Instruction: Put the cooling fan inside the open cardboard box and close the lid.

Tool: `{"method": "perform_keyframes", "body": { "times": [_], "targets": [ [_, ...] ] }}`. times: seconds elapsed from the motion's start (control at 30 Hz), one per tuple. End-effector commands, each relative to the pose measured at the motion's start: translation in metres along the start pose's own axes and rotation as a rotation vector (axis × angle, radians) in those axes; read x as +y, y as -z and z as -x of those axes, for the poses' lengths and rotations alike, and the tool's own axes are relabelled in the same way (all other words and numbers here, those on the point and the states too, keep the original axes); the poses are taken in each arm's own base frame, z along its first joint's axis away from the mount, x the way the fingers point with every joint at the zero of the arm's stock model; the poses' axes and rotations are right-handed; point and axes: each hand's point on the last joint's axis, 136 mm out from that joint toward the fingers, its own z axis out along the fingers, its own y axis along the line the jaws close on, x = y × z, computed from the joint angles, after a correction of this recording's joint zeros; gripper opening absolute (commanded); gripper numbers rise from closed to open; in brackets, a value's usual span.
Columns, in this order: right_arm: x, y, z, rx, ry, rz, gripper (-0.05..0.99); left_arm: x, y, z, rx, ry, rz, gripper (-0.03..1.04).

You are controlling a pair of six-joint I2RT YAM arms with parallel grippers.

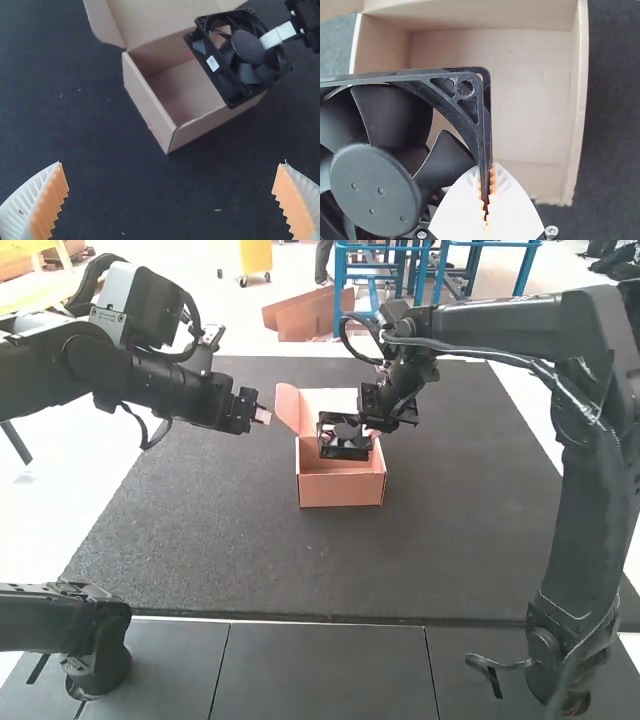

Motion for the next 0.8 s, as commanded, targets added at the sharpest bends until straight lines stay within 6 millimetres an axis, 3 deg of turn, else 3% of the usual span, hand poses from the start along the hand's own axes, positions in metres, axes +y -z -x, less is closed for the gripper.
{"method": "perform_keyframes", "body": {
  "times": [0.0,0.2,0.43,0.57,0.77],
  "targets": [
    [-0.008,0.005,0.030,-0.065,0.040,-0.022,-0.01,0.001,0.004,-0.001,-0.010,-0.007,0.007,0.97],
    [-0.026,-0.013,0.049,-0.066,0.056,-0.053,-0.01,0.001,0.004,-0.001,-0.011,-0.007,0.005,0.97],
    [-0.019,-0.029,0.061,-0.066,0.065,-0.043,-0.01,0.001,0.004,0.000,-0.018,-0.008,0.005,0.97],
    [-0.005,-0.037,0.056,-0.047,0.087,-0.032,-0.01,0.001,0.003,0.001,-0.021,-0.008,0.005,0.97],
    [0.009,-0.048,0.033,0.026,0.116,-0.028,-0.01,0.001,0.002,0.000,-0.022,-0.009,0.003,0.97]
  ]
}}
